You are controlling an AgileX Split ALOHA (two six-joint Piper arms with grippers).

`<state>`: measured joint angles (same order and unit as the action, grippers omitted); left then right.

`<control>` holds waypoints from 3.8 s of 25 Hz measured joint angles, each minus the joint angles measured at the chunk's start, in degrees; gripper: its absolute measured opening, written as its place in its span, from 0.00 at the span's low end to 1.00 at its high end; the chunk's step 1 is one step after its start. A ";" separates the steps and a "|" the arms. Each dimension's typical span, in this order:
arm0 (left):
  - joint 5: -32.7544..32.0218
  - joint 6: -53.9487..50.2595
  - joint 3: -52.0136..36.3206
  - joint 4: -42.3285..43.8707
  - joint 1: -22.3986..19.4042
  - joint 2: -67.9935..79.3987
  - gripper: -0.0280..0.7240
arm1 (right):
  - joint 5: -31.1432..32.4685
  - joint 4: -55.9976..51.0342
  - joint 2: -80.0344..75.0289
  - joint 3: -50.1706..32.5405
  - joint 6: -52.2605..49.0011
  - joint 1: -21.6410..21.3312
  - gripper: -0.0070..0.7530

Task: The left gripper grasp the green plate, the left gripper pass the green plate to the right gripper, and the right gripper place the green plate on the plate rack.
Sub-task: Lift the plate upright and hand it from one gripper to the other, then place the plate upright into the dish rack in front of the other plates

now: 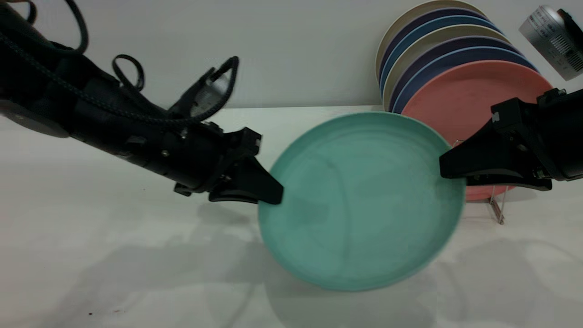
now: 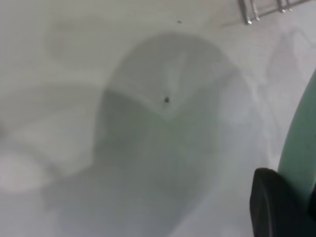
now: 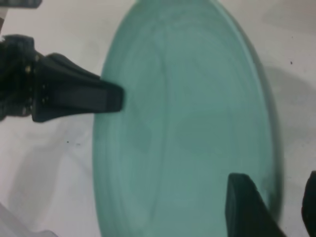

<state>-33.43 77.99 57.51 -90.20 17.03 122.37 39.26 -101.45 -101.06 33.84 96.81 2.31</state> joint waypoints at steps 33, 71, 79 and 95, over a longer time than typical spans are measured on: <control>-11.74 -13.45 0.00 24.54 -13.55 -9.37 0.84 | -1.88 3.69 -0.11 1.03 12.11 0.00 0.10; -4.94 -35.68 0.11 46.96 -25.86 -15.38 0.75 | 0.00 104.03 3.73 44.56 -30.04 12.43 0.10; -3.69 -35.73 0.11 46.96 -25.86 -15.38 0.75 | 1.71 94.39 3.62 46.40 -16.99 8.84 0.10; -3.20 -35.67 0.11 46.96 -25.86 -15.38 0.75 | -2.42 92.05 0.27 46.40 -13.31 8.65 0.10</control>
<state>-36.63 42.32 57.62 -43.24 -8.82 106.99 36.84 -9.41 -100.79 80.23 83.50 10.96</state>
